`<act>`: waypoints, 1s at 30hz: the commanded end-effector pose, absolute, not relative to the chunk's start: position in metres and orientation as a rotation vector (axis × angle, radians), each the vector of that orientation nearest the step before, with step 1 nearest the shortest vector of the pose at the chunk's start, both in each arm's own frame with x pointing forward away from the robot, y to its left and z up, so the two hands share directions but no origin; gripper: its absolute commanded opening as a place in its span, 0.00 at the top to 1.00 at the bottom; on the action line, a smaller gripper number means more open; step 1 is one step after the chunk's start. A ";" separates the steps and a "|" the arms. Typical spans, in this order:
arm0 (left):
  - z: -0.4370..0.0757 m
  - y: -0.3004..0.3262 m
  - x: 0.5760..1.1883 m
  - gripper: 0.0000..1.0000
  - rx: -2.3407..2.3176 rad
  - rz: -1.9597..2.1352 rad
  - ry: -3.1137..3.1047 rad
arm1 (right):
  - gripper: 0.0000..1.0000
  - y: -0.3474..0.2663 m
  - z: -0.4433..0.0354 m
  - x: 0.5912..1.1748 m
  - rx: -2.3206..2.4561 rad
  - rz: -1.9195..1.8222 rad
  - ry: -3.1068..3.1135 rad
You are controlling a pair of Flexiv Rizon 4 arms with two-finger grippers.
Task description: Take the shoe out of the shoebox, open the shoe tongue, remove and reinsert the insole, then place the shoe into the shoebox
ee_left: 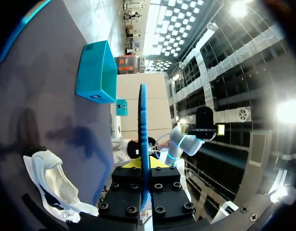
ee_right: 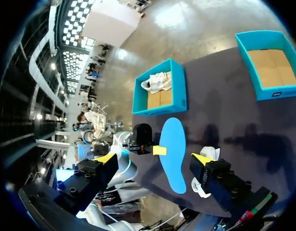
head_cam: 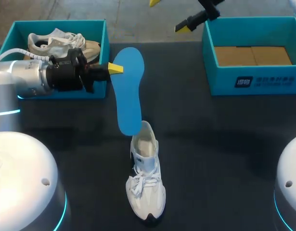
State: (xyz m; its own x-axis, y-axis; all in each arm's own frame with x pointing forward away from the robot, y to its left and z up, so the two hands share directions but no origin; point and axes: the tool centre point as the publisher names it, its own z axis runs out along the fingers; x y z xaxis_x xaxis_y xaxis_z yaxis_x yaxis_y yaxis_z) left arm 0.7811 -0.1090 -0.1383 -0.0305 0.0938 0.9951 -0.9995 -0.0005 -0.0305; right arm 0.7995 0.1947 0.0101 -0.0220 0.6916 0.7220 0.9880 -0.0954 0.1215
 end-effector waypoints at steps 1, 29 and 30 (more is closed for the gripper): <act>-0.138 -0.109 0.781 1.00 1.127 1.272 -1.165 | 0.00 0.206 0.016 0.792 -2.074 -0.682 -1.938; -0.138 -0.109 0.781 1.00 1.127 1.272 -1.165 | 0.00 0.282 -0.011 0.773 -2.255 -0.403 -2.188; -0.138 -0.109 0.781 1.00 1.127 1.272 -1.165 | 0.00 0.284 -0.013 0.772 -2.256 -0.395 -2.188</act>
State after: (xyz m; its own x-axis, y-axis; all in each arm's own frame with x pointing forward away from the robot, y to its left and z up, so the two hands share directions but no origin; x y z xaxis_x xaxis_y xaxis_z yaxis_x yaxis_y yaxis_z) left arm 0.7811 -0.1089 -0.1381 -0.0303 0.0937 0.9951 -0.9995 -0.0002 -0.0304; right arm 0.7699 0.2732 -0.0109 -0.0206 0.9450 0.3265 0.9798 -0.0459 0.1944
